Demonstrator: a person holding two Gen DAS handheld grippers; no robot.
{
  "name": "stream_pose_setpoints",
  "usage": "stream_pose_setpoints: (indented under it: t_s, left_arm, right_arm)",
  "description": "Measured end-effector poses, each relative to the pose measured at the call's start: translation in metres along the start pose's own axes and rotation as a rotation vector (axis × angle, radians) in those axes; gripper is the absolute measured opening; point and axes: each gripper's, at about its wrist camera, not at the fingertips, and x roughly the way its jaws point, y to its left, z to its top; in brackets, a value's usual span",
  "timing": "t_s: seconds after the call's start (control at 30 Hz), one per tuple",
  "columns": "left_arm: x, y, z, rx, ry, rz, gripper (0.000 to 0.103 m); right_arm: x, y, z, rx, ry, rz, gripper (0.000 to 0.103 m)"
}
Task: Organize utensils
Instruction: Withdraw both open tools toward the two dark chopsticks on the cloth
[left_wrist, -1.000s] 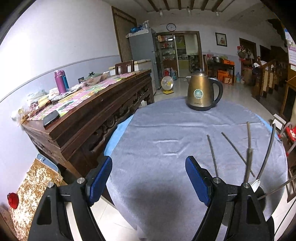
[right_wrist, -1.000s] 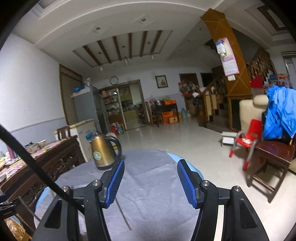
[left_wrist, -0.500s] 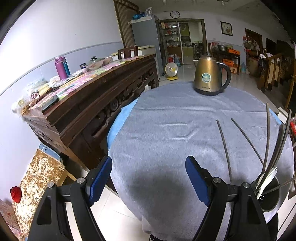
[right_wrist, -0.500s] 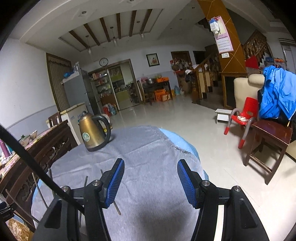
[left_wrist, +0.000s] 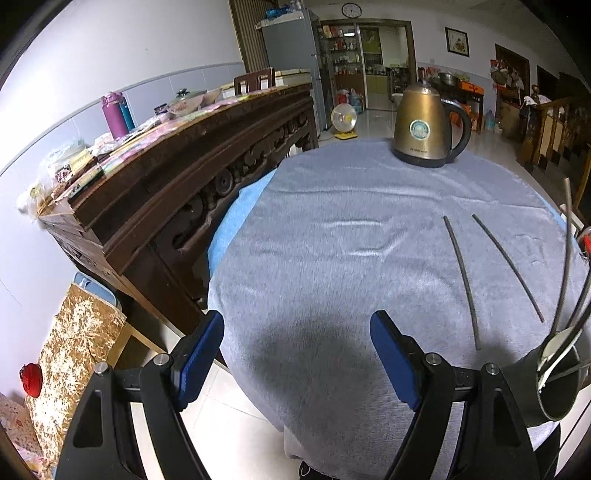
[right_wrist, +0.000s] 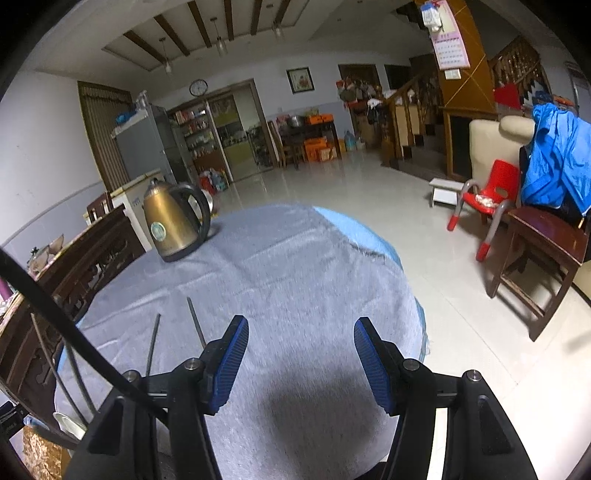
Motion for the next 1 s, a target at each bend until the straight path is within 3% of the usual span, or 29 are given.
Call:
stream_pose_setpoints:
  t_s: [0.63, 1.0]
  left_arm:
    - [0.055, -0.007, 0.002, 0.023, 0.113, 0.026, 0.082]
    - [0.081, -0.022, 0.010, 0.063, 0.142, 0.022, 0.082]
  right_arm:
    - [0.071, 0.002, -0.020, 0.037, 0.158, 0.004, 0.063]
    - [0.105, 0.014, -0.015, -0.008, 0.200, 0.067, 0.063]
